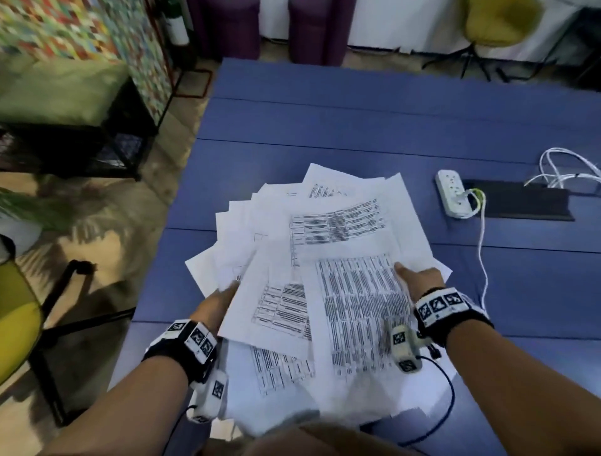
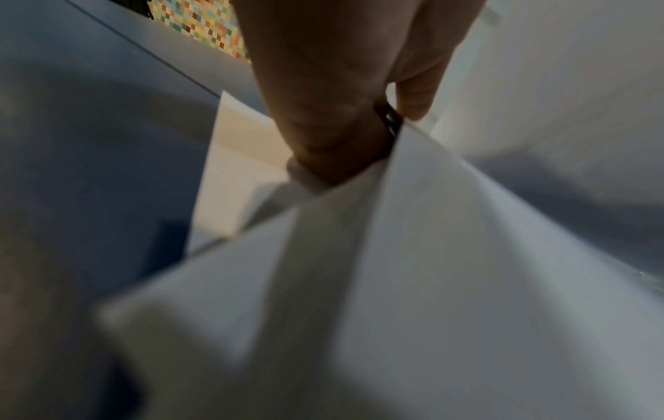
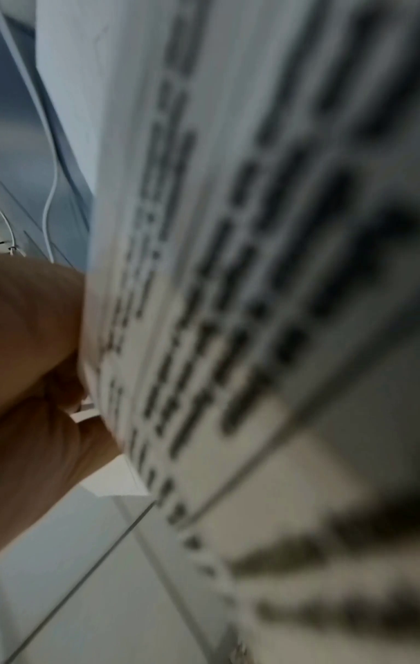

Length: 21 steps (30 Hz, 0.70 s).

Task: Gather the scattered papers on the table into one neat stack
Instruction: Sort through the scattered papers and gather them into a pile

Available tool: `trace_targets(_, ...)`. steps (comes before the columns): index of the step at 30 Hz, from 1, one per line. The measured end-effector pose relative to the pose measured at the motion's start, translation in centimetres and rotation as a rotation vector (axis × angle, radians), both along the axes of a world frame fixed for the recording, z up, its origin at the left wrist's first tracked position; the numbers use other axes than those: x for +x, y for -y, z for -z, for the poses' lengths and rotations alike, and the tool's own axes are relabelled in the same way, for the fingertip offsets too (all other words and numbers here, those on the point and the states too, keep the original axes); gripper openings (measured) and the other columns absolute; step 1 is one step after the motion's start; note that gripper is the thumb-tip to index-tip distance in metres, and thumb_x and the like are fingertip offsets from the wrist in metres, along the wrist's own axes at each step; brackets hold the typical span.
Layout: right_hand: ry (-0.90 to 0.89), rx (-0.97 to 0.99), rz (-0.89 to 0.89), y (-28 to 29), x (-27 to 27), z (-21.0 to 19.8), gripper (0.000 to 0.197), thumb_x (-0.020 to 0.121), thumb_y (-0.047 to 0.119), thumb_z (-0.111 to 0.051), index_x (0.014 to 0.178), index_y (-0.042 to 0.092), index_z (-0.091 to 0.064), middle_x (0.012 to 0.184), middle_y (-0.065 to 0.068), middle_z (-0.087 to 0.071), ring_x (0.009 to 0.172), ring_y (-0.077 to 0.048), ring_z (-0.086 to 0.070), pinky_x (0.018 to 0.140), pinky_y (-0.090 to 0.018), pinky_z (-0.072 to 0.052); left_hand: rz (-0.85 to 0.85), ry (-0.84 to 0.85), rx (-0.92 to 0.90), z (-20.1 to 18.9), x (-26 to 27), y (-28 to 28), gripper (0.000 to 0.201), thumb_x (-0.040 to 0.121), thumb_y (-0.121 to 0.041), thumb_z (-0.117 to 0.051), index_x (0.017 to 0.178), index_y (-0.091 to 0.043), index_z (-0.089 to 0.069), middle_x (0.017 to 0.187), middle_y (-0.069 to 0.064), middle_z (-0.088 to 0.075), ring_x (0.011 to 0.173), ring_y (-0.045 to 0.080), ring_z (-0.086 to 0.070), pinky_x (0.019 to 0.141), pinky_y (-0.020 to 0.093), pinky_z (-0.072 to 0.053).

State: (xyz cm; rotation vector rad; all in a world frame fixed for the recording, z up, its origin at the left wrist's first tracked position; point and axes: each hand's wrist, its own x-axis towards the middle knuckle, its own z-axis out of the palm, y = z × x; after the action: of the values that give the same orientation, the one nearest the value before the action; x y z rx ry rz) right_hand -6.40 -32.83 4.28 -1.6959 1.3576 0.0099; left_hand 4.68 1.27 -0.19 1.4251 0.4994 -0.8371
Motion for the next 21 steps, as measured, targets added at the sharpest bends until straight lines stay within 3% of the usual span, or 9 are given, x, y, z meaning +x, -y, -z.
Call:
trace_targets(2, 0.000, -0.001, 0.043, -0.4, 0.0, 0.5, 0.051, 0.085, 0.026, -0.070, 0.114, -0.015, -0.057, 0.116, -0.028, -0.061, 0.106, -0.038, -0.059, 0.081, -0.036, -0.043, -0.057, -0.086, -0.049, -0.1, -0.1, 0.3, 0.046, 0.092, -0.058, -0.050, 0.123, -0.024, -0.059, 0.120, 0.009, -0.063, 0.108, 0.025, -0.059, 0.089, 0.036, -0.047)
trace_targets(3, 0.007, -0.005, 0.082, -0.6, 0.1, 0.7, 0.052, 0.085, 0.026, -0.070, 0.115, -0.014, -0.056, 0.117, -0.028, -0.061, 0.106, -0.038, -0.060, 0.080, -0.035, -0.043, -0.073, -0.108, -0.036, 0.8, 0.1, -0.1, 0.063, 0.079, -0.074, -0.055, 0.124, -0.030, -0.059, 0.122, 0.009, -0.063, 0.111, 0.027, -0.059, 0.096, 0.042, -0.046)
trace_targets(5, 0.026, 0.006, 0.175, -1.0, 0.0, 1.2, 0.054, 0.085, 0.028, -0.070, 0.119, -0.012, -0.055, 0.119, -0.027, -0.060, 0.108, -0.038, -0.059, 0.082, -0.033, -0.044, -0.092, -0.088, -0.106, 4.6, 0.8, -1.4, 0.100, 0.053, -0.092, -0.060, 0.137, -0.039, -0.052, 0.143, 0.005, -0.051, 0.129, 0.028, -0.050, 0.110, 0.051, -0.034)
trace_targets(7, 0.022, 0.016, 0.237, -1.6, -0.1, 1.7, 0.058, 0.085, 0.031, -0.069, 0.121, -0.012, -0.053, 0.122, -0.027, -0.059, 0.111, -0.038, -0.058, 0.089, -0.036, -0.045, -0.043, -0.048, -0.156, 3.8, 0.2, -1.3, 0.097, 0.059, -0.085, -0.066, 0.141, -0.037, -0.047, 0.151, -0.004, -0.040, 0.136, 0.020, -0.041, 0.116, 0.051, -0.026)
trace_targets(8, 0.014, 0.025, 0.262, -1.9, -0.2, 1.9, 0.060, 0.086, 0.033, -0.068, 0.122, -0.012, -0.052, 0.124, -0.027, -0.058, 0.112, -0.038, -0.057, 0.091, -0.037, -0.045, -0.013, -0.024, -0.151, 1.2, -0.5, -0.3, 0.084, 0.072, -0.071, -0.070, 0.141, -0.030, -0.047, 0.148, -0.010, -0.037, 0.135, 0.014, -0.038, 0.117, 0.048, -0.024)
trace_targets(10, -0.006, 0.059, 0.287, -2.7, -0.3, 2.3, 0.066, 0.086, 0.037, -0.067, 0.128, -0.011, -0.048, 0.129, -0.026, -0.055, 0.116, -0.039, -0.054, 0.095, -0.039, -0.044, 0.011, 0.071, -0.097, 1.3, -0.7, -0.4, 0.067, 0.081, -0.044, -0.075, 0.136, -0.022, -0.043, 0.133, -0.009, -0.043, 0.125, 0.010, -0.039, 0.117, 0.043, -0.026)
trace_targets(14, 0.001, 0.126, 0.251, -4.9, -0.6, 3.0, 0.066, 0.086, 0.029, -0.069, 0.134, -0.007, -0.042, 0.133, -0.023, -0.052, 0.118, -0.036, -0.053, 0.083, -0.031, -0.039, 0.110, 0.214, 0.118, 3.8, -0.1, -1.2, 0.099, 0.061, -0.067, -0.079, 0.137, -0.009, -0.051, 0.134, 0.007, -0.058, 0.127, 0.027, -0.052, 0.111, 0.050, -0.036)
trace_targets(17, 0.052, 0.153, 0.244, -5.5, -0.8, 3.5, 0.070, 0.080, 0.031, -0.075, 0.130, -0.009, -0.046, 0.120, -0.021, -0.059, 0.105, -0.031, -0.059, 0.082, -0.032, -0.045, 0.146, 0.173, 0.251, 2.3, -0.2, -0.6, 0.079, 0.091, -0.050, -0.061, 0.147, -0.001, -0.034, 0.152, 0.016, -0.038, 0.140, 0.032, -0.035, 0.116, 0.043, -0.027)
trace_targets(21, 0.136, 0.007, 0.194, -3.9, -1.2, 2.3, 0.048, 0.089, 0.028, -0.065, 0.120, -0.008, -0.055, 0.114, -0.022, -0.062, 0.102, -0.035, -0.060, 0.076, -0.029, -0.039, 0.160, 0.194, 0.278, 2.2, 0.0, -0.5, 0.069, 0.098, -0.040, -0.052, 0.148, 0.001, -0.029, 0.154, 0.014, -0.033, 0.143, 0.032, -0.030, 0.116, 0.039, -0.024)
